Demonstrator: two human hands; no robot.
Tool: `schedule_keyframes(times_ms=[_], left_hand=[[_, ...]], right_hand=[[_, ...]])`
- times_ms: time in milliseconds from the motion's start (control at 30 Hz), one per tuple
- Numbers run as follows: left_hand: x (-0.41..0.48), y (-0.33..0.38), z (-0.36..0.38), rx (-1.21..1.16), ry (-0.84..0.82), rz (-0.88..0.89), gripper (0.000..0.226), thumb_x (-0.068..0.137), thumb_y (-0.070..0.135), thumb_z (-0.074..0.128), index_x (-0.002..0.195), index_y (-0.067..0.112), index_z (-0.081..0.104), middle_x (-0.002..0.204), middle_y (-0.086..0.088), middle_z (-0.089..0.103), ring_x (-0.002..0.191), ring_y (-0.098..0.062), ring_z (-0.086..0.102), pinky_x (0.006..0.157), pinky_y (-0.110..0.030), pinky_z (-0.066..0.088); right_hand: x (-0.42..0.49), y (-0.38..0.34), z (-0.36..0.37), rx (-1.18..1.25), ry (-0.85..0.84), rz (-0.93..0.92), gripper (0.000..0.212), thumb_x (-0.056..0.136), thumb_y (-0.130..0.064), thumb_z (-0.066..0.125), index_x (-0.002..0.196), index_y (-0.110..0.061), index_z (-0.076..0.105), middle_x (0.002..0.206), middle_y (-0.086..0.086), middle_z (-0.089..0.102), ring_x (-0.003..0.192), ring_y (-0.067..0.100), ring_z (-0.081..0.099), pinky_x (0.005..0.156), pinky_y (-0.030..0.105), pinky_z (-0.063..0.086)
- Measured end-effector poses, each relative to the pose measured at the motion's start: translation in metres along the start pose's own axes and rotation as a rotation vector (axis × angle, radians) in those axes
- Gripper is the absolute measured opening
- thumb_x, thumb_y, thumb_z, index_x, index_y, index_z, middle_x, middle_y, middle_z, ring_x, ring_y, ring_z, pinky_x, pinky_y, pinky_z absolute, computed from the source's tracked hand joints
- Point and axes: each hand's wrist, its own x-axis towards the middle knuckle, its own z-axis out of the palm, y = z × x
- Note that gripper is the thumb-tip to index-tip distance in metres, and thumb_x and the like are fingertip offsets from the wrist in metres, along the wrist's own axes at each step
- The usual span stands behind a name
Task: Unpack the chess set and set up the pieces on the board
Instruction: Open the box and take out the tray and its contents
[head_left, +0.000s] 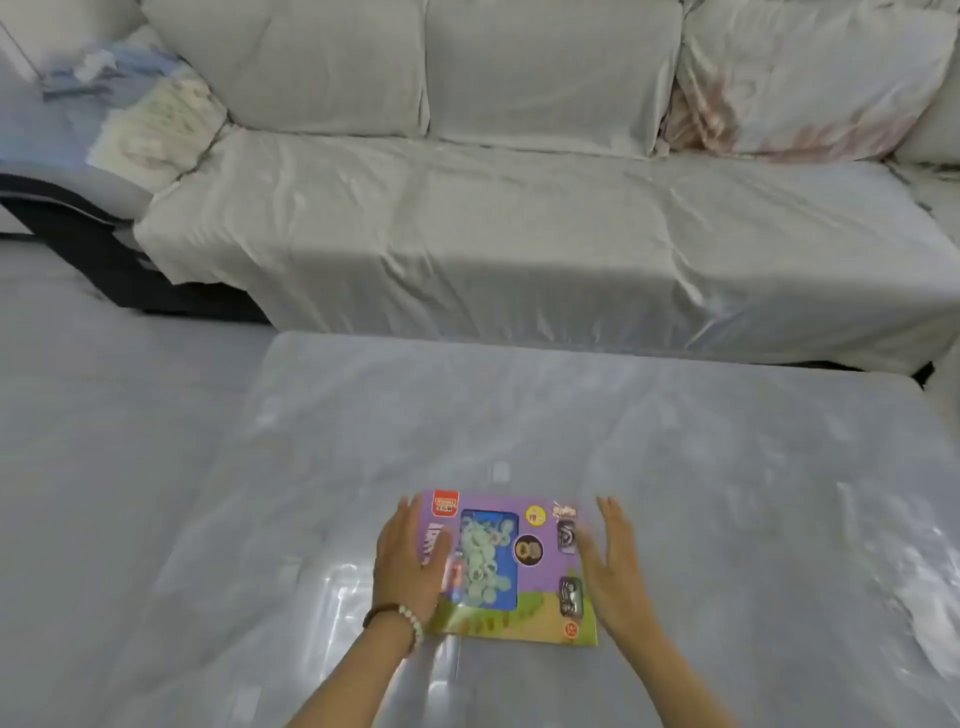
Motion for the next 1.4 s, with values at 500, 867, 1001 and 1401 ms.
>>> schedule_keyframes(times_ms=[500, 867, 1001, 1401], left_hand=[[0.066, -0.1, 0.115, 0.793, 0.144, 0.513, 0.071, 0.087, 0.071, 0.012, 0.14, 0.03, 0.037, 0.146, -0.002, 0.039, 0.134, -0.031, 0.035, 0.107, -0.051, 0.011], [0.062, -0.096, 0.11, 0.749, 0.166, 0.494, 0.092, 0.064, 0.079, -0.018, 0.145, 0.04, 0.002, 0.156, 0.009, -0.007, 0.143, -0.019, -0.01, 0.114, -0.048, -0.006], [0.054, -0.092, 0.106, 0.678, 0.113, 0.499, 0.092, 0.065, 0.072, -0.015, 0.146, 0.037, 0.013, 0.156, 0.009, 0.005, 0.144, -0.019, -0.002, 0.116, -0.046, -0.003], [0.006, -0.115, 0.117, 0.784, 0.12, 0.574, 0.094, 0.077, 0.075, -0.014, 0.138, 0.028, 0.041, 0.145, 0.005, 0.04, 0.136, -0.025, 0.034, 0.109, -0.05, 0.027]], right_hand=[[0.043, 0.133, 0.072, -0.615, 0.142, -0.475, 0.083, 0.076, -0.078, 0.022, 0.145, -0.032, 0.019, 0.151, -0.018, 0.008, 0.142, 0.005, -0.003, 0.113, 0.029, 0.016], [0.036, 0.125, 0.064, -0.346, 0.204, -0.418, 0.079, 0.07, -0.05, 0.074, 0.138, -0.033, 0.035, 0.144, -0.01, 0.022, 0.13, 0.01, 0.034, 0.096, 0.029, 0.045], [0.021, 0.13, 0.055, -0.184, 0.233, -0.318, 0.078, 0.072, -0.037, 0.078, 0.135, -0.014, 0.039, 0.124, -0.003, 0.04, 0.126, 0.017, 0.037, 0.101, 0.025, 0.032], [0.009, 0.111, 0.016, -0.141, -0.152, 0.113, 0.027, 0.074, -0.028, 0.079, 0.079, -0.012, 0.058, 0.071, -0.002, 0.058, 0.057, 0.006, 0.052, 0.043, 0.013, 0.036]])
